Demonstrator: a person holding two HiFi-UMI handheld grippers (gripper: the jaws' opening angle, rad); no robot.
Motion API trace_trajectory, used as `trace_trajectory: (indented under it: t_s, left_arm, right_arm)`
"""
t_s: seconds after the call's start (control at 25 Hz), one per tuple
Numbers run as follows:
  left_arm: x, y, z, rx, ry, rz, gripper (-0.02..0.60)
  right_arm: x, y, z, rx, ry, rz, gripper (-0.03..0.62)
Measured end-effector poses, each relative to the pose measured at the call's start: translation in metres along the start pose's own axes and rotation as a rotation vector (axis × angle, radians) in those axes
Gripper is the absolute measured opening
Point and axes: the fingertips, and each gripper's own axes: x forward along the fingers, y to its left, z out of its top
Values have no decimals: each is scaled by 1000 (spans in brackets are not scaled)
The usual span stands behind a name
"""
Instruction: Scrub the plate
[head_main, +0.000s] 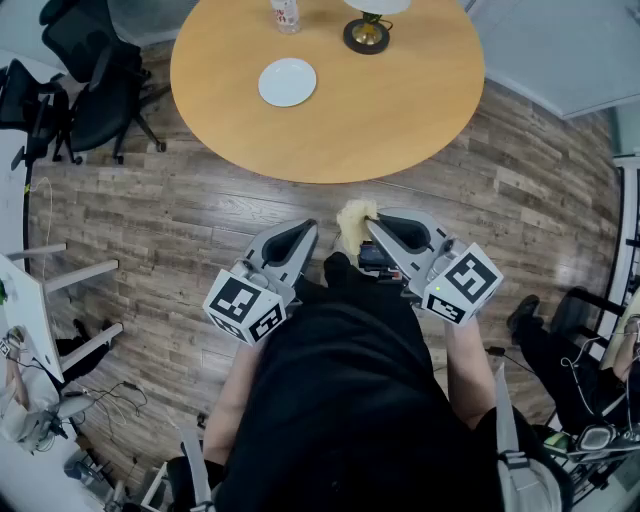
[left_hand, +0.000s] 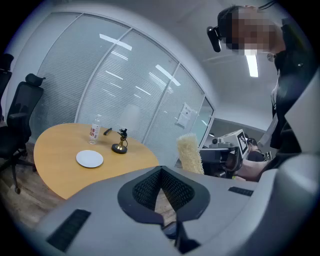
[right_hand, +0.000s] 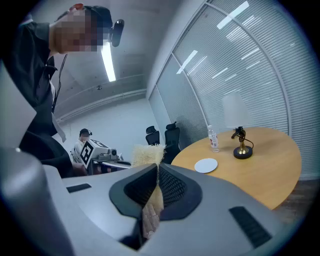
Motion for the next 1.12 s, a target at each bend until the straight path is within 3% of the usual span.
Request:
trace_trajectory:
  t_s: [0.44,0.8,1.12]
  left_arm:
    - [13,-13,-10,-2,43,-4,11]
    - [13,-5,-4,-66,47,3,12]
    - [28,11,-7,-74,70,-27,12]
  right_arm:
    - [-14,-8,-6,27,-10,-1,26]
    - [-7,-3,-7,62,-37,-5,26]
    - [12,-13,-4,66,-17,-27,26]
